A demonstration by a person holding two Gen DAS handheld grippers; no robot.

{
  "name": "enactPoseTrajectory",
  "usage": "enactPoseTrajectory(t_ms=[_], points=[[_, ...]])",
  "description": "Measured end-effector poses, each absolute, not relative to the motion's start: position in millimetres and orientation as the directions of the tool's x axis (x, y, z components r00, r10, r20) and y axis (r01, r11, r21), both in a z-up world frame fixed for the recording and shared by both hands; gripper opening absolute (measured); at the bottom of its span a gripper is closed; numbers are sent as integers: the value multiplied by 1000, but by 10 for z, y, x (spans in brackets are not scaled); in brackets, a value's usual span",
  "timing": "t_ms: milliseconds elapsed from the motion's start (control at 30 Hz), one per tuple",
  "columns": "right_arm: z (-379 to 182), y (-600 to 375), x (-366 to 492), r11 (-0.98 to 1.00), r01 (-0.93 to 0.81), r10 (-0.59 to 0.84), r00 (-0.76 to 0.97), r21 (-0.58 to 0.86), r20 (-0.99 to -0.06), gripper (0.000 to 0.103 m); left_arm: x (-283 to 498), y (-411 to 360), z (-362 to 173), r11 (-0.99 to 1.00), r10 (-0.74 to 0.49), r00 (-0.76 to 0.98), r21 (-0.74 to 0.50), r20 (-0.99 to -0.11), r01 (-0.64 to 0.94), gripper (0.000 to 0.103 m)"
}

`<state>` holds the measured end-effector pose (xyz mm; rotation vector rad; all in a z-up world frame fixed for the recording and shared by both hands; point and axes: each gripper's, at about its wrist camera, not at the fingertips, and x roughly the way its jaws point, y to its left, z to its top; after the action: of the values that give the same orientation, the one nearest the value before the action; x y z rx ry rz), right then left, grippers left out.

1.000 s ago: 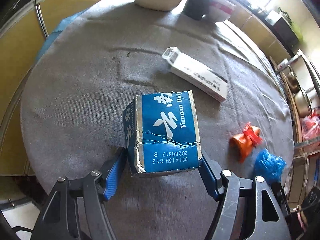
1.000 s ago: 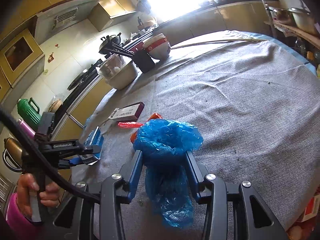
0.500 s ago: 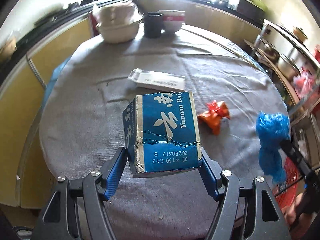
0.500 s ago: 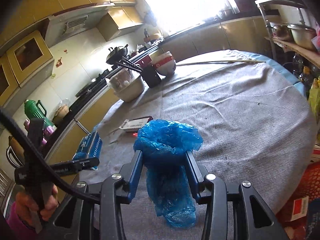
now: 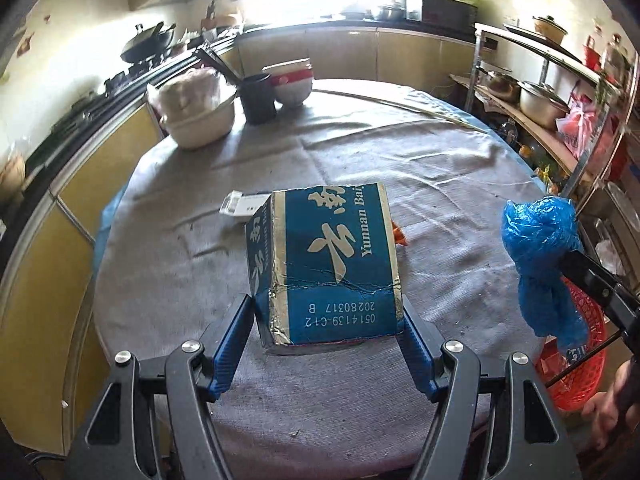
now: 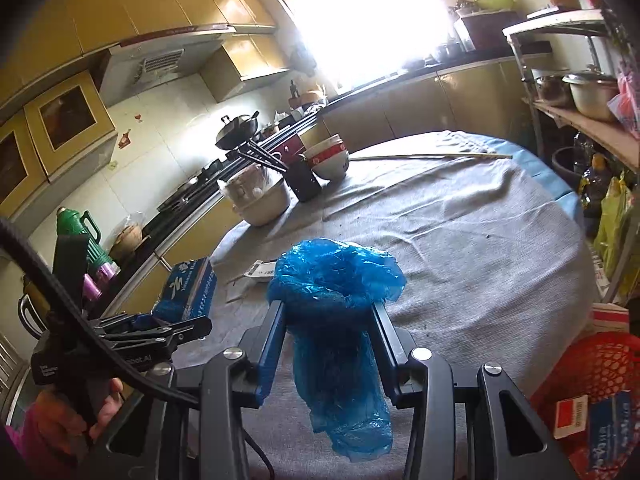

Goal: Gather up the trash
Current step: 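Carry the milk carton and blue bag toward the red basket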

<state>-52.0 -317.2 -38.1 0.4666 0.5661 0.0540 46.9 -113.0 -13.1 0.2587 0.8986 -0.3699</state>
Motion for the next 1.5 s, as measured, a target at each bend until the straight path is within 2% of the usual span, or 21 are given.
enactPoseTrajectory(t_ms=[600,1500], points=[[-312,-3515,-1011,892,162,86,855,422,-511,45,262,-1650,-18,837,-221,604,170,-766,521,72],[-352,-4143,-1778,831,352,-76,839,431,-538,45,-237,-2605,-11,656,-320,555,244,-767,715,72]])
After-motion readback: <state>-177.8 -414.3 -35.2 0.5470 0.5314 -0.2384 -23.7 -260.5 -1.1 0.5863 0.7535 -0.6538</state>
